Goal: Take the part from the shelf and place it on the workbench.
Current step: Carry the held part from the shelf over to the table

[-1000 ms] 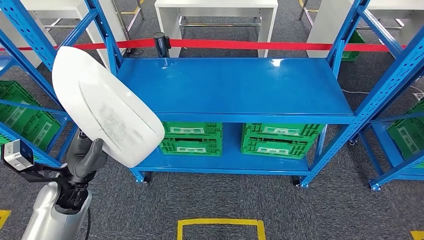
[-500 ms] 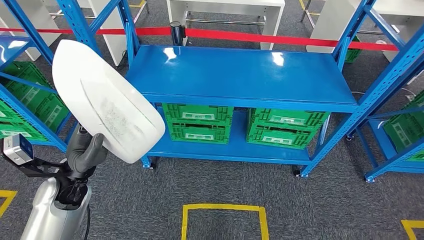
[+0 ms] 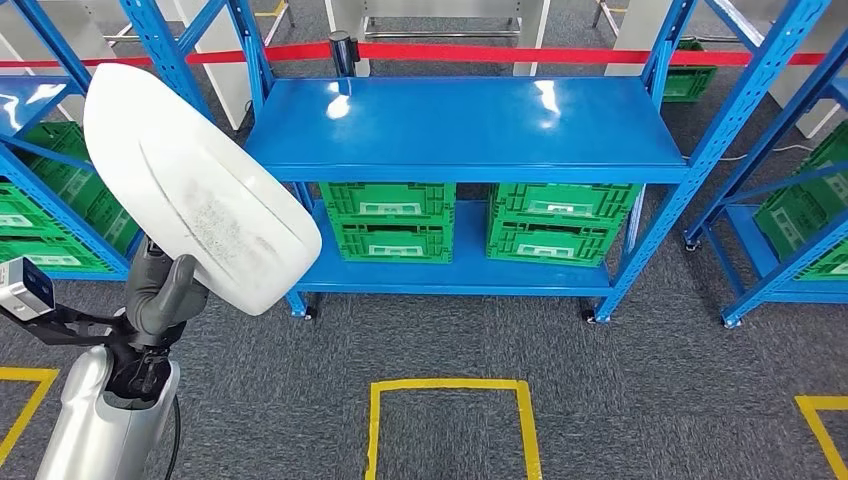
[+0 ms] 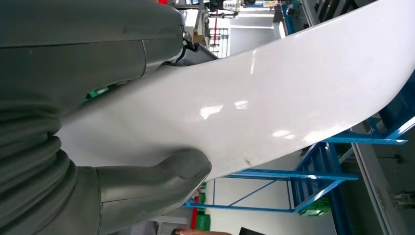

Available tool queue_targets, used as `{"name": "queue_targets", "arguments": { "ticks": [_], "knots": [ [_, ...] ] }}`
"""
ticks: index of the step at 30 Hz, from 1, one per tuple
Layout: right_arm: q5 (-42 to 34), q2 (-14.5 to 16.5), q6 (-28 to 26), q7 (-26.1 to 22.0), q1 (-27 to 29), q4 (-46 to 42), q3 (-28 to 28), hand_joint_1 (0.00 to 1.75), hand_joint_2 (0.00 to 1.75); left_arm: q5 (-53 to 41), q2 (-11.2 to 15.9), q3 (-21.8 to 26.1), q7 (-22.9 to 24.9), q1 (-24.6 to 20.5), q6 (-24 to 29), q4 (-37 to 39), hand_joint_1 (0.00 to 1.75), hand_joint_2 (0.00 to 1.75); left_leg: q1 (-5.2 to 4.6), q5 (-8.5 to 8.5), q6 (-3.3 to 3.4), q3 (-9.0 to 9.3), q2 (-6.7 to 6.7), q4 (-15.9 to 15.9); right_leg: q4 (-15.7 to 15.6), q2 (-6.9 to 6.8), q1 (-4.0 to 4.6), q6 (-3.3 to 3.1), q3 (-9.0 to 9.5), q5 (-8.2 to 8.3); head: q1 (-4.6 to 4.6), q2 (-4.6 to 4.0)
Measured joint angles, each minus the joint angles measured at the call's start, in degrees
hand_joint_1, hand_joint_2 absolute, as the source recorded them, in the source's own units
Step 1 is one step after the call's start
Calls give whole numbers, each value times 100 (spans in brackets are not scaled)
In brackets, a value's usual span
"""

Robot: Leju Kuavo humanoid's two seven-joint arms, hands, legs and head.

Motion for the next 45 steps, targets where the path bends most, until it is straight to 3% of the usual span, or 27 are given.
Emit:
{"name": "queue_targets", "arguments": {
  "ticks": [2,3,5,7,10,12,14,15,16,17,19,21,23,25,26,28,30,31,32,34,36,37,38,40,41,42,45],
  "knots": [
    [5,1,1,0,1,0,0,0,0,6,1,18,-8,52,-20,-5,175,175,33,154,-51,167,1,185,41,-8,-22,33,-211,139,-2,0],
    [5,2,0,0,1,0,0,0,0,7,1,21,-12,72,-26,-14,175,175,50,320,-74,390,1,-5,77,-11,-38,58,-321,201,-2,0],
    [5,4,-1,-1,-6,-2,0,0,0,7,-1,25,-13,81,-32,-40,175,175,65,350,-96,1007,-3,-791,183,-12,-56,125,-505,301,-8,0],
    [5,9,-3,-1,-8,-5,0,0,0,6,-5,34,-19,71,-40,-59,175,175,41,160,-18,1343,-15,-1338,240,-10,-51,205,-586,398,-13,0],
    [3,14,-4,4,14,-7,0,0,0,7,-19,51,-15,45,-73,-57,175,175,18,240,206,1232,1,-1395,225,-3,-69,327,-639,486,-23,0],
    [-8,16,-2,3,35,-7,0,0,0,6,-37,52,2,30,-98,-51,175,175,32,399,315,1080,21,-1407,508,14,-85,394,-757,88,-21,0],
    [-26,19,6,-3,44,-7,0,0,0,5,-57,52,20,30,-120,-41,175,175,29,557,353,911,25,-1402,1199,25,-86,438,-911,-560,-10,0],
    [-32,21,11,-9,47,-7,-1,0,0,5,-69,52,23,35,-127,-33,175,175,25,637,353,818,26,-1393,1559,27,-85,449,-955,-743,-8,0],
    [-37,21,16,-14,49,-7,-1,0,0,5,-79,52,28,40,-133,-22,175,175,21,715,347,715,27,-1379,1810,28,-83,451,-939,-782,-8,0],
    [-41,21,20,-18,52,-7,-2,0,0,4,-88,52,31,44,-134,-13,175,175,17,788,339,608,28,-1361,1884,31,-81,442,-837,-701,-7,0],
    [-50,20,22,-23,55,-7,-2,0,0,3,-102,51,34,43,-139,-3,175,175,15,912,311,420,29,-1319,1420,38,-70,386,-325,-468,-7,0],
    [-61,16,26,-29,51,-11,-3,0,0,-2,-120,51,33,36,-145,1,175,175,7,1020,259,303,31,-1291,591,46,-32,304,302,-541,-10,0],
    [-68,12,30,-34,53,-15,-5,0,0,-9,-148,45,34,31,-148,5,175,175,12,1124,186,276,42,-1310,168,54,9,239,529,-657,-3,0],
    [-73,16,31,-33,66,-15,-7,0,0,-12,-165,39,36,35,-148,13,175,175,25,1191,111,269,42,-1345,118,46,5,171,460,-553,9,0],
    [-75,19,31,-31,71,-15,-8,0,0,-12,-167,39,35,39,-148,19,175,175,29,1104,81,233,33,-1300,93,34,-7,126,416,-479,3,0],
    [-66,22,32,-27,79,-15,-9,0,0,-9,-162,42,26,45,-148,34,175,175,40,609,36,106,12,-907,50,9,-29,56,284,-312,-10,0],
    [-45,20,41,-26,85,-15,-9,0,0,1,-157,54,11,59,-148,55,175,175,45,76,-4,-15,7,-205,55,3,-28,35,102,-158,-20,0],
    [-35,21,45,-26,87,-15,-9,0,0,9,-156,62,6,75,-148,63,175,175,46,-3,-20,-17,6,80,67,-1,-27,40,1,-83,-21,0],
    [-29,21,48,-26,87,-15,-9,0,0,16,-156,72,0,93,-148,68,175,175,48,61,-30,53,6,214,87,-6,-29,50,-104,-11,-22,0],
    [-24,21,49,-27,83,-15,-9,0,0,32,-155,92,-8,127,-150,63,175,175,52,350,-32,473,7,-106,152,-12,-38,83,-310,114,-25,0],
    [-25,21,52,-32,77,-16,-9,0,0,48,-155,112,-13,151,-155,34,175,175,37,313,3,1078,4,-906,227,-12,-33,138,-463,211,-28,0],
    [-27,22,56,-37,75,-17,-9,0,0,54,-155,123,-15,168,-157,16,175,175,23,220,38,1268,3,-1217,252,-13,-30,170,-501,260,-28,0],
    [-29,22,61,-43,73,-17,-9,0,0,57,-155,135,-19,187,-160,0,175,175,5,140,84,1344,2,-1384,255,-15,-27,204,-520,312,-35,0],
    [-33,20,70,-56,79,-17,-9,0,0,60,-156,155,-26,226,-166,-14,175,175,-5,198,201,1277,14,-1425,237,-15,-40,283,-535,402,-45,0],
    [-34,17,73,-61,84,-17,-9,0,0,60,-158,160,-27,235,-169,-17,175,175,1,260,260,1228,22,-1428,267,-7,-48,322,-563,347,-49,0],
    [-36,14,74,-64,90,-17,-9,0,0,60,-160,162,-28,240,-172,-24,175,175,11,334,315,1163,30,-1438,397,6,-55,358,-617,167,-44,0],
    [-38,10,78,-63,90,-17,-9,0,0,61,-165,164,-29,249,-181,-44,175,175,23,567,375,918,34,-1437,1371,33,-74,430,-864,-722,-28,0]
  ]
}}
